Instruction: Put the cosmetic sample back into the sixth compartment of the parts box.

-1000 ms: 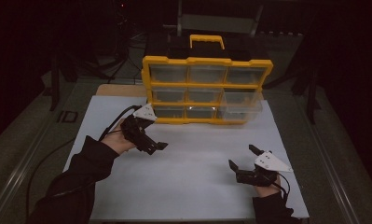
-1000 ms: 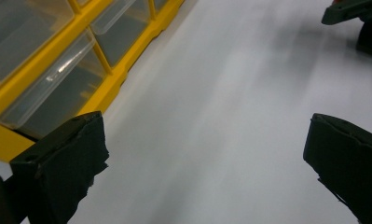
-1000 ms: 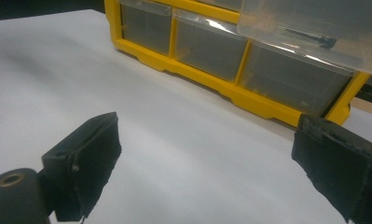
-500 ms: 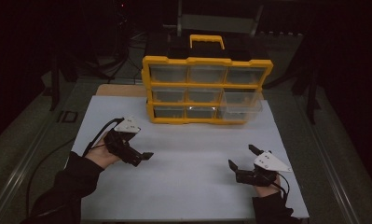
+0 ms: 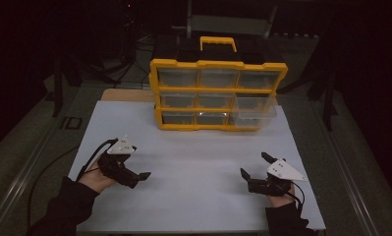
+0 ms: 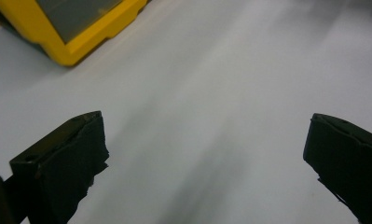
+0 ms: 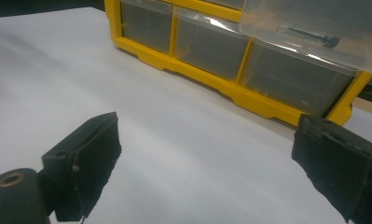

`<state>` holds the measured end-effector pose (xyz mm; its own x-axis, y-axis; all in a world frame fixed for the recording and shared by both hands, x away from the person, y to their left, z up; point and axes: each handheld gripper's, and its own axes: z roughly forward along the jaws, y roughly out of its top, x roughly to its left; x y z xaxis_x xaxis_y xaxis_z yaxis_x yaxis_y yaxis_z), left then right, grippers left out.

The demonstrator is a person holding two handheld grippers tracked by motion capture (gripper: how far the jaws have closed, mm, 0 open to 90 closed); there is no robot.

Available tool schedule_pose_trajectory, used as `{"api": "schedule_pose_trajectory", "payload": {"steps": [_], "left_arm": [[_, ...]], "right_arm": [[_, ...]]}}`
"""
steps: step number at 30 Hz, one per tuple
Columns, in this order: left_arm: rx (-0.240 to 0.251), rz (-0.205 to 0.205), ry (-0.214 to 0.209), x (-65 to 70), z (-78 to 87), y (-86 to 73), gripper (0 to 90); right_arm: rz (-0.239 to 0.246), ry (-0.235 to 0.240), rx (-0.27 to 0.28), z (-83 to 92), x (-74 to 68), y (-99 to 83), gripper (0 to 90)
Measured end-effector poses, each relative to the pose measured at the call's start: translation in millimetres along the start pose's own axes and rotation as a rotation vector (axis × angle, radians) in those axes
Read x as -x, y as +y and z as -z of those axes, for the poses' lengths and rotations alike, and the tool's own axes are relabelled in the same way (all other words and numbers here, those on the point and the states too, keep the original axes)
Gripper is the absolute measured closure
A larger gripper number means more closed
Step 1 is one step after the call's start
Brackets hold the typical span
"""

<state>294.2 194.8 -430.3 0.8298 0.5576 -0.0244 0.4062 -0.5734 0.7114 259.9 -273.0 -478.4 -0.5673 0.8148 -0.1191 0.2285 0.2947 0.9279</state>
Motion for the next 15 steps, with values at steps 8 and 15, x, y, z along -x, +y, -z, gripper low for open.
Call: {"api": "schedule_pose_trajectory", "payload": {"steps": [8,15], "left_arm": [[0.035,0.054,0.051,2.2,3.2,-26.8,0.0],[0.067,0.102,0.062,7.2,3.4,-48.1,0.0]], "right_arm": [[0.001,0.0,-0.007,-1.4,0.9,-0.4,7.7],[0.0,-0.004,-0.008,-2.0,0.1,-0.4,7.7]]}}
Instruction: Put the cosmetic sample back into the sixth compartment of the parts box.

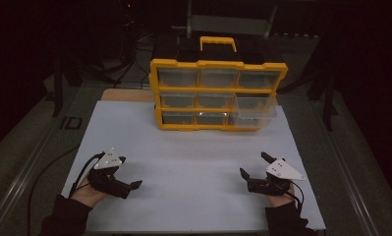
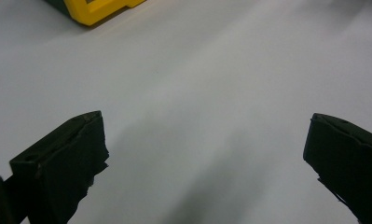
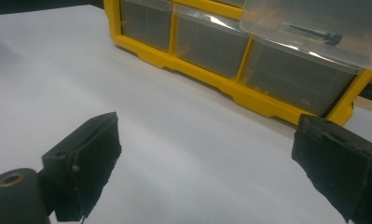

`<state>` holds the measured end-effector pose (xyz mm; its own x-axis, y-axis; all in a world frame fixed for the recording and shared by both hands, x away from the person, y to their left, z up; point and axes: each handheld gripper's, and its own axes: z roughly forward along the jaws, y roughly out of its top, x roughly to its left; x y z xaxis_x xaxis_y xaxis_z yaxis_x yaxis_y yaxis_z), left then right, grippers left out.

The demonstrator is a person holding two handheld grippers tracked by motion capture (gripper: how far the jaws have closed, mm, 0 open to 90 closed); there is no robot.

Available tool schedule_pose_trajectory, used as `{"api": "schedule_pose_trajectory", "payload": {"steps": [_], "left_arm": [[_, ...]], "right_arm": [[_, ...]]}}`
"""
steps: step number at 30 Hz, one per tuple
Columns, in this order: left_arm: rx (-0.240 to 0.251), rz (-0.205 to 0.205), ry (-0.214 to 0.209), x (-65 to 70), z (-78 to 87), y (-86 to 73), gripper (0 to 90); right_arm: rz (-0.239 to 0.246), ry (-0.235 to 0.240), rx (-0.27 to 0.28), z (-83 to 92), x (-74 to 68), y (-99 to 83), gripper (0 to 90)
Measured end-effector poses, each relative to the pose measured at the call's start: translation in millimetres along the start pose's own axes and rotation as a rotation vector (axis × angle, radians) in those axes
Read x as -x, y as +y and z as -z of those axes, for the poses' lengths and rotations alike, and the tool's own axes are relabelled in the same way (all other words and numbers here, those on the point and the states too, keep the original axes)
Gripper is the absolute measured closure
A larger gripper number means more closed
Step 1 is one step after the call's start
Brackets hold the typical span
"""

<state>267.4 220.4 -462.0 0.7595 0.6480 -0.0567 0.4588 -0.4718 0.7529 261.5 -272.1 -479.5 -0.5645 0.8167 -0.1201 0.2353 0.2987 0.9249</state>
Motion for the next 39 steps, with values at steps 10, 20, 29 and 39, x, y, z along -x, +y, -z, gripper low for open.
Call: {"api": "schedule_pose_trajectory", "payload": {"steps": [10,20,29,39], "left_arm": [[0.076,0.054,0.04,5.2,2.2,-21.9,0.0],[0.135,0.105,0.137,7.2,-1.5,-36.3,0.0],[0.159,0.121,0.229,10.1,-8.0,-44.7,0.0],[0.207,0.168,0.306,7.2,-8.2,-52.7,0.0]], "right_arm": [[0.002,0.004,0.0,-0.6,-0.9,0.3,7.7],[0.005,0.0,0.001,-0.2,0.0,0.2,7.7],[0.008,0.002,-0.003,0.3,-1.2,0.3,7.7],[0.013,0.002,-0.012,-0.6,-0.7,-1.0,7.7]]}}
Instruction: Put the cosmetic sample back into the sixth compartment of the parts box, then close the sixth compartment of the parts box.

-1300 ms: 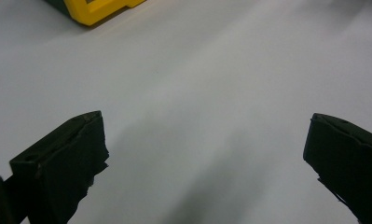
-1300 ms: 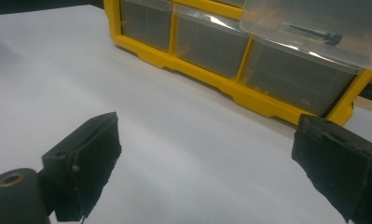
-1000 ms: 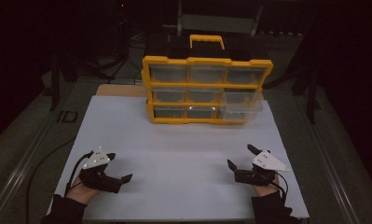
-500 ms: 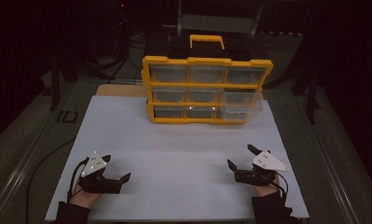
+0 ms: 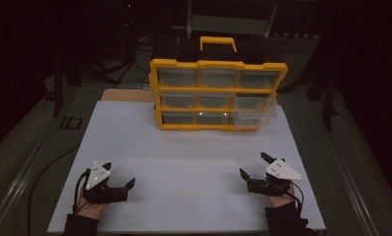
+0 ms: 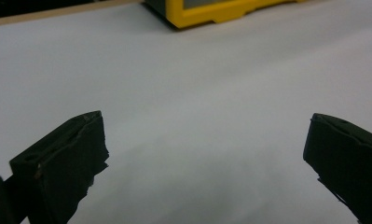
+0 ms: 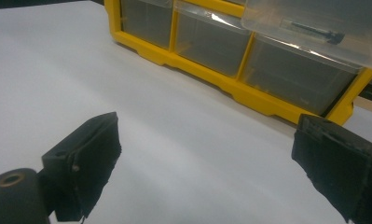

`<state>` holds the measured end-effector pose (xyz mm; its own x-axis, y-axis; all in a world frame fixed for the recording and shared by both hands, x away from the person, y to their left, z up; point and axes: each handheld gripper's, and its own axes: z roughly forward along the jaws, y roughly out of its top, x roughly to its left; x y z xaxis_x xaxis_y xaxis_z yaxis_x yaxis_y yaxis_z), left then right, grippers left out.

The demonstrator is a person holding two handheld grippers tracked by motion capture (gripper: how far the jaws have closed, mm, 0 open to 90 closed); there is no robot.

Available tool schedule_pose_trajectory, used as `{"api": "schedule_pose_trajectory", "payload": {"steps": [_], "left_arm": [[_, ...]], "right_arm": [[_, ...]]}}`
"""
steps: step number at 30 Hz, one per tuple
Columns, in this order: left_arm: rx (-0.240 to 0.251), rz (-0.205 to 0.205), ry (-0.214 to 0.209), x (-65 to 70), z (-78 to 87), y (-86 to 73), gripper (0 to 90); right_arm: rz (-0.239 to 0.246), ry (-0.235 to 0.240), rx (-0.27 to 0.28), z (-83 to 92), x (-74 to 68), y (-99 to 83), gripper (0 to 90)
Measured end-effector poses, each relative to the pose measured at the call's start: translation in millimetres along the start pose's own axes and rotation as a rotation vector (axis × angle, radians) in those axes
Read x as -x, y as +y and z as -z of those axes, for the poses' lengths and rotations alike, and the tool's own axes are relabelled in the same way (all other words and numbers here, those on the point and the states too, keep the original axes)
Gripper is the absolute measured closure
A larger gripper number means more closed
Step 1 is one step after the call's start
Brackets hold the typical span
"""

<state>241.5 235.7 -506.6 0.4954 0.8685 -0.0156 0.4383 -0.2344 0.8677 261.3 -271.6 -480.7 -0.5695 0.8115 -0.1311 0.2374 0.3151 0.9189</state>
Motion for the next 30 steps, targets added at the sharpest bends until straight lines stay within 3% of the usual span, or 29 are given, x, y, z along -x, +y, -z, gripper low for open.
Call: {"api": "schedule_pose_trajectory", "payload": {"steps": [2,4,9,12,23,30], "left_arm": [[0.004,0.016,-0.014,-1.0,0.0,-0.7,0.0],[0.011,0.01,0.014,0.3,0.5,-1.9,0.0],[0.039,0.018,-0.005,0.0,2.3,-2.9,0.0],[0.042,0.015,0.014,0.1,2.5,-4.5,0.0],[0.078,0.024,-0.004,-1.4,4.4,-5.0,0.0],[0.069,0.033,-0.01,-1.8,4.1,-5.4,0.0]], "right_arm": [[0.001,-0.002,-0.002,-0.2,-0.1,-0.5,7.7],[0.003,-0.002,-0.003,-0.2,-0.1,-0.7,7.7],[0.002,0.0,-0.002,0.1,0.2,-0.5,7.7],[0.003,0.0,-0.009,-0.5,0.3,-1.2,7.7],[0.003,-0.003,-0.007,0.3,0.5,-0.1,7.7],[0.0,-0.006,-0.005,1.3,1.3,0.6,7.7]]}}
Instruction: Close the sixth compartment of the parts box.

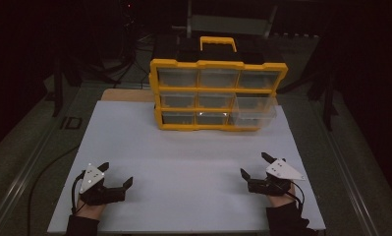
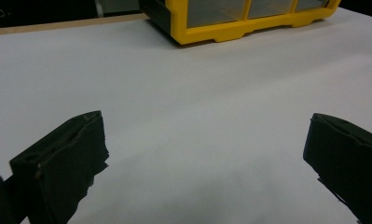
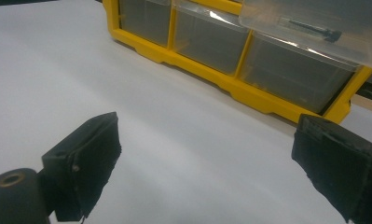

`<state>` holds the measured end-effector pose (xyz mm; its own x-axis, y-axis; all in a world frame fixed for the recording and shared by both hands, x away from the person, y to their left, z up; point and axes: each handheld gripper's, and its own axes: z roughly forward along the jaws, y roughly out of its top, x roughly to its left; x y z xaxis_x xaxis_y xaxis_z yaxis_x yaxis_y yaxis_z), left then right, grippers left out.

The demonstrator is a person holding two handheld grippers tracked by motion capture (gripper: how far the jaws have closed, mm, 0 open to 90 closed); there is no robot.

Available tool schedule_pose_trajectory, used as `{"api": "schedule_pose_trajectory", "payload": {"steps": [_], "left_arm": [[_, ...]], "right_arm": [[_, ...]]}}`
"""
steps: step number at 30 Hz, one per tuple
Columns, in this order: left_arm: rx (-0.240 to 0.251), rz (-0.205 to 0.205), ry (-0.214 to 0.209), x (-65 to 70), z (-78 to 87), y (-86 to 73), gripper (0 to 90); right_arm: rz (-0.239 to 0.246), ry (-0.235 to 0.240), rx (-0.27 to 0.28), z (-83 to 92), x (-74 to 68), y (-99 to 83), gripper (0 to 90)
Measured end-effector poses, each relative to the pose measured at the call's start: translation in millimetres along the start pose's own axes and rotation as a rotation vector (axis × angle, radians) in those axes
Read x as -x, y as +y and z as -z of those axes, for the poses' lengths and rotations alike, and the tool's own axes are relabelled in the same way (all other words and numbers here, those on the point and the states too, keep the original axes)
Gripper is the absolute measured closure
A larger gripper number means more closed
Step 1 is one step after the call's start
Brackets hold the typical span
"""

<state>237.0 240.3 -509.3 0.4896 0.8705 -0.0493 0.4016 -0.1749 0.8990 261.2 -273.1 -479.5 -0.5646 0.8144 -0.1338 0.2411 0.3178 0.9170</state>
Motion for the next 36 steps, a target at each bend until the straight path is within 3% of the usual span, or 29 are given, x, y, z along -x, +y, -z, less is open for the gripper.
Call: {"api": "schedule_pose_trajectory", "payload": {"steps": [12,19,24,36], "left_arm": [[-0.014,-0.002,-0.006,0.9,-3.2,-0.7,0.0],[0.014,0.003,-0.023,1.0,-3.8,1.1,0.0],[0.019,-0.001,-0.025,1.5,-3.9,1.4,0.0],[0.033,0.004,-0.034,1.4,-3.0,2.0,0.0]], "right_arm": [[0.002,-0.002,0.009,3.5,0.6,2.8,7.7],[0.012,-0.001,0.009,10.5,-0.9,6.9,7.7],[0.017,-0.019,0.029,20.6,-0.5,17.0,7.7],[0.039,0.014,0.039,39.0,-2.8,53.7,7.7]]}}
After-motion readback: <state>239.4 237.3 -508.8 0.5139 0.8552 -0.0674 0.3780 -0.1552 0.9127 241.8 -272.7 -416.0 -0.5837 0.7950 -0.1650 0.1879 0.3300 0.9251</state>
